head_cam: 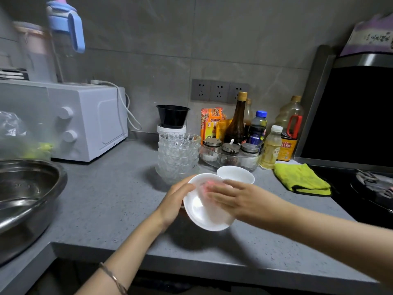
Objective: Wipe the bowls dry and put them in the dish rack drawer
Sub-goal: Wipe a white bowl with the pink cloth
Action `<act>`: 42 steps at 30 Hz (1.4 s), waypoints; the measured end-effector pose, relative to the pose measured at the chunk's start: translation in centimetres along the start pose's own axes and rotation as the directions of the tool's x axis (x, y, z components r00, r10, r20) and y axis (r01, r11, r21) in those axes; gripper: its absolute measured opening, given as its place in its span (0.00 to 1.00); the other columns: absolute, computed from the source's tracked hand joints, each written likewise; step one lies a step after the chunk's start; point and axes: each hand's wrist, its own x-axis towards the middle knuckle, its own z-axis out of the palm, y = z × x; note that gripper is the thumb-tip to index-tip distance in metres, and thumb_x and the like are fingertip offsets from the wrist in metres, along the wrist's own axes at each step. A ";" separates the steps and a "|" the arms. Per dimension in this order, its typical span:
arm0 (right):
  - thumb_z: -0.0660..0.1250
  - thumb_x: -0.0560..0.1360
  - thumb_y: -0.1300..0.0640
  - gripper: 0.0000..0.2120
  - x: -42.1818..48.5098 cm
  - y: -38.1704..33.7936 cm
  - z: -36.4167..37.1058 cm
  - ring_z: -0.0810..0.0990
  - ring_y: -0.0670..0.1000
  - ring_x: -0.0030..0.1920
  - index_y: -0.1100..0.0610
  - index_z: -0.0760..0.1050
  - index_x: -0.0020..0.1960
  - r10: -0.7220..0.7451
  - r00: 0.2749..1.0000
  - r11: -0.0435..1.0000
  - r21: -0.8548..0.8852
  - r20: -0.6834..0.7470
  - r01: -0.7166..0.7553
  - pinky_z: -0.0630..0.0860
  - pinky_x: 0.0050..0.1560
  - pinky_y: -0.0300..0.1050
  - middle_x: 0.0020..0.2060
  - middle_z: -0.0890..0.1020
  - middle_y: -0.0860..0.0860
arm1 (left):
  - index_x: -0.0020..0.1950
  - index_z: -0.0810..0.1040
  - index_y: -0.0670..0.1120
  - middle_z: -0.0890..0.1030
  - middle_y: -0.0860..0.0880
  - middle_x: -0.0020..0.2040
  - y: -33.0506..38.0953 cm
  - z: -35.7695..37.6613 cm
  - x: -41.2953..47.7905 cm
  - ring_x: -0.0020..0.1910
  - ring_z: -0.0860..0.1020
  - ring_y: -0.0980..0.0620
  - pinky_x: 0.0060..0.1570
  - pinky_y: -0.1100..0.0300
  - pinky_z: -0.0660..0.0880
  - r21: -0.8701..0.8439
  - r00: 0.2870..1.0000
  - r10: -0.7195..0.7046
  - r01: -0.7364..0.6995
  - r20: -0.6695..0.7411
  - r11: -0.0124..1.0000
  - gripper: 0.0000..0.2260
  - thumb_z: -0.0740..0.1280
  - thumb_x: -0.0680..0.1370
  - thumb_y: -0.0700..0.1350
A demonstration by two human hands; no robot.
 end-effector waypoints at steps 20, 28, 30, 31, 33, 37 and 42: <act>0.76 0.60 0.46 0.33 2.6 -3.7 -1.3 0.80 0.55 0.59 0.61 0.79 0.60 0.318 0.942 0.935 0.131 0.105 -0.331 0.73 0.61 0.44 0.59 0.80 0.57 | 0.52 0.78 0.49 0.83 0.55 0.44 0.8 0.7 -0.2 0.44 0.79 0.63 0.45 0.72 0.73 -0.035 0.974 0.163 -0.171 -0.154 0.985 0.16 0.57 0.69 0.44; 0.73 0.68 0.47 0.33 2.4 -3.9 -1.6 0.70 0.55 0.69 0.63 0.71 0.68 0.226 0.973 0.953 0.197 0.049 -0.232 0.52 0.72 0.44 0.69 0.71 0.57 | 0.51 0.78 0.49 0.83 0.54 0.42 0.8 1.1 -0.4 0.41 0.80 0.64 0.41 0.72 0.74 -0.048 0.975 0.146 -0.156 -0.165 0.987 0.12 0.58 0.72 0.42; 0.77 0.60 0.43 0.36 2.8 -3.4 -1.0 0.80 0.55 0.59 0.63 0.78 0.61 0.315 0.945 0.931 0.162 0.093 -0.326 0.70 0.64 0.47 0.59 0.80 0.59 | 0.51 0.78 0.50 0.82 0.55 0.44 0.8 1.1 -0.3 0.41 0.79 0.65 0.42 0.73 0.73 -0.042 0.972 0.159 -0.168 -0.171 0.985 0.14 0.57 0.71 0.44; 0.76 0.61 0.43 0.33 2.8 -3.7 -1.5 0.82 0.56 0.54 0.63 0.79 0.59 0.341 0.926 0.923 0.128 0.162 -0.362 0.75 0.58 0.46 0.56 0.81 0.59 | 0.52 0.78 0.50 0.82 0.55 0.44 0.8 1.1 -0.2 0.42 0.79 0.65 0.42 0.73 0.73 -0.029 0.969 0.164 -0.172 -0.184 0.985 0.15 0.56 0.70 0.45; 0.69 0.71 0.48 0.25 2.9 -4.5 -2.4 0.80 0.57 0.54 0.63 0.75 0.62 0.363 0.909 0.910 0.133 0.206 -0.393 0.76 0.52 0.48 0.59 0.78 0.60 | 0.51 0.78 0.50 0.82 0.56 0.44 0.7 1.0 -0.1 0.42 0.78 0.65 0.43 0.72 0.73 -0.024 0.962 0.175 -0.184 -0.209 0.983 0.15 0.56 0.69 0.45; 0.67 0.74 0.52 0.29 2.9 -4.3 -2.1 0.70 0.56 0.67 0.59 0.65 0.71 0.276 0.957 0.886 0.361 0.094 -0.291 0.68 0.67 0.50 0.70 0.69 0.55 | 0.50 0.78 0.51 0.82 0.55 0.43 0.3 1.0 -0.2 0.42 0.79 0.63 0.44 0.71 0.74 -0.025 0.967 0.143 -0.151 -0.212 0.988 0.12 0.57 0.73 0.44; 0.77 0.61 0.46 0.28 3.4 -3.8 -0.3 0.83 0.53 0.51 0.62 0.80 0.55 0.398 0.917 0.907 0.146 0.015 -0.395 0.77 0.55 0.46 0.52 0.83 0.57 | 0.51 0.77 0.52 0.83 0.61 0.41 0.7 0.9 -0.4 0.42 0.78 0.66 0.43 0.74 0.72 -0.001 0.962 0.184 -0.188 -0.201 0.982 0.13 0.57 0.74 0.41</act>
